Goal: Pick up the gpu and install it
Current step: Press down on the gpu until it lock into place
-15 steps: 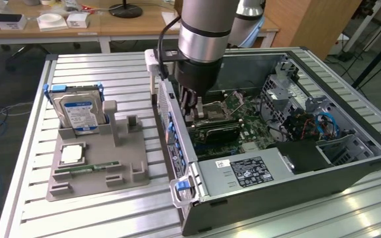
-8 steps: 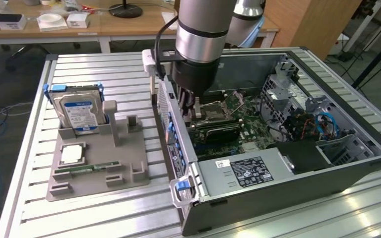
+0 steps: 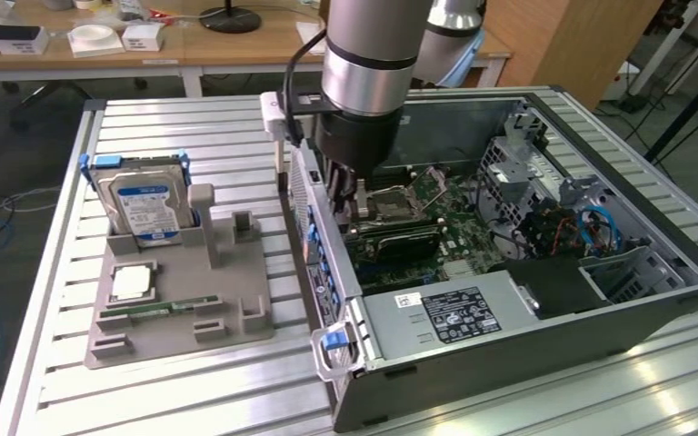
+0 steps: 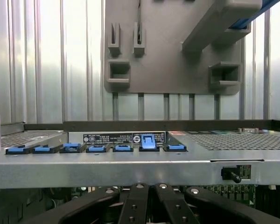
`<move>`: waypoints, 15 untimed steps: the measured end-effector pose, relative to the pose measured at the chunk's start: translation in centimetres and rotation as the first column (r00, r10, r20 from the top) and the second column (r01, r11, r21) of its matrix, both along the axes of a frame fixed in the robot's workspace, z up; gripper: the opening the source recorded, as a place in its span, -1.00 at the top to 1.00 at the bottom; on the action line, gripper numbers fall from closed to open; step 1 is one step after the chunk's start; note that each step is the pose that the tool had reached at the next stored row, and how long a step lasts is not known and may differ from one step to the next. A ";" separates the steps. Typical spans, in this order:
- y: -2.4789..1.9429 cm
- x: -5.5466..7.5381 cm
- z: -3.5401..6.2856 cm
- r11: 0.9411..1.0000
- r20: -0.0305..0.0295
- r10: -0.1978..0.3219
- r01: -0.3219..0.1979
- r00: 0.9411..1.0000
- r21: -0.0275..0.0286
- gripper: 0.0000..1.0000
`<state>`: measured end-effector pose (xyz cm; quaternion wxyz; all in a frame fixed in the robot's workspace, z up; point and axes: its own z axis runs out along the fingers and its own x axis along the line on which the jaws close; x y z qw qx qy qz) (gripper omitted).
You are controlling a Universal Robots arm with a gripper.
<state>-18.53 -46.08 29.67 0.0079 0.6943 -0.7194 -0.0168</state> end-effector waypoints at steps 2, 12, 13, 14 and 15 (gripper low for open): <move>0.06 0.3 0.06 1.000 -0.002 0.000 0.000 1.000 -0.001 0.79; -0.03 3.7 -0.22 1.000 -0.020 0.002 -0.002 1.000 0.018 0.79; -0.03 4.2 -0.22 1.000 -0.020 0.003 -0.003 1.000 0.020 0.79; -0.03 4.5 -0.22 1.000 -0.020 0.005 -0.004 1.000 0.023 0.79; -0.03 4.9 -0.15 1.000 -0.020 0.007 -0.006 1.000 0.028 0.79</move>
